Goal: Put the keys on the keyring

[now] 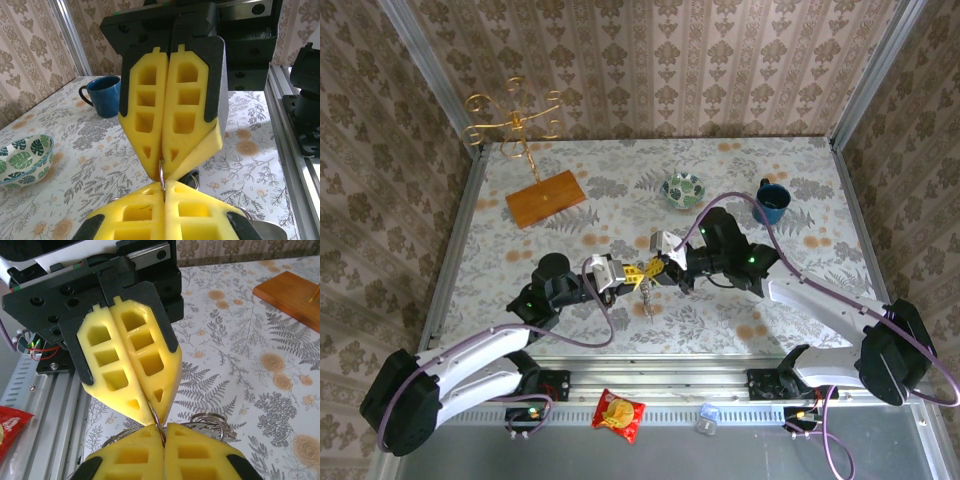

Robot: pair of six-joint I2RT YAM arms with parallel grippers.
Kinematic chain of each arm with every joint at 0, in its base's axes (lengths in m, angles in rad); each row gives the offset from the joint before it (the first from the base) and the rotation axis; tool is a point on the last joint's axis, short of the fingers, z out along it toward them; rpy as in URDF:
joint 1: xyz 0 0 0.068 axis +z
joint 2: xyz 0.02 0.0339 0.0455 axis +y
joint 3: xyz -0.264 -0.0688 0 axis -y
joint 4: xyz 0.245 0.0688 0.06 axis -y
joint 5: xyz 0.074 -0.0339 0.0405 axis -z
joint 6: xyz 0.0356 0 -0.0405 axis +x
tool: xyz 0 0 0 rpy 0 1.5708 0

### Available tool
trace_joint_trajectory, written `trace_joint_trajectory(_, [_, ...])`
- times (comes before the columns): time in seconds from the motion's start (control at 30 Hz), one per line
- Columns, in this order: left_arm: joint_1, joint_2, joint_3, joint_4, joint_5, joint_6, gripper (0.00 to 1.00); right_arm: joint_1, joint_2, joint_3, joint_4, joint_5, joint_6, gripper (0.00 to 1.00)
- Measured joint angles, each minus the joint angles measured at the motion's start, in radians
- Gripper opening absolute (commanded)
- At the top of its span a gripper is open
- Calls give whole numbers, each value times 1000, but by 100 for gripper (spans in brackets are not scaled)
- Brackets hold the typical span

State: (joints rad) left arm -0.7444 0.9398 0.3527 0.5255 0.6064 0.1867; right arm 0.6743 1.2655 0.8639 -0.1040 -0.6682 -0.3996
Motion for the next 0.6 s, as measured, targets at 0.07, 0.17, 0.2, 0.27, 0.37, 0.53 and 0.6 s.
trace_joint_trajectory(0.07, [0, 2, 0, -1, -2, -4, 17, -2, 2, 0, -8, -4, -13, 0])
trace_joint_trajectory(0.17, [0, 1, 0, 1, -15, -6, 19, -2, 4, 7, -51, -9, -42, 0])
trace_joint_trajectory(0.2, [0, 0, 0, -3, -19, -3, 19, -2, 7, 15, -76, -8, -55, 0])
trace_joint_trajectory(0.27, [-1, 0, 3, -27, -24, 8, 19, -1, 15, 40, -126, -1, -80, 0])
trace_joint_trajectory(0.37, [-1, 0, 21, -93, -31, 37, 19, 3, 30, 90, -193, 18, -122, 0])
trace_joint_trajectory(0.53, [-1, 0, 68, -188, -32, 82, 19, 32, 58, 167, -289, 71, -188, 0])
trace_joint_trajectory(0.6, [-1, 0, 76, -211, -32, 96, 17, 47, 74, 194, -324, 99, -216, 0])
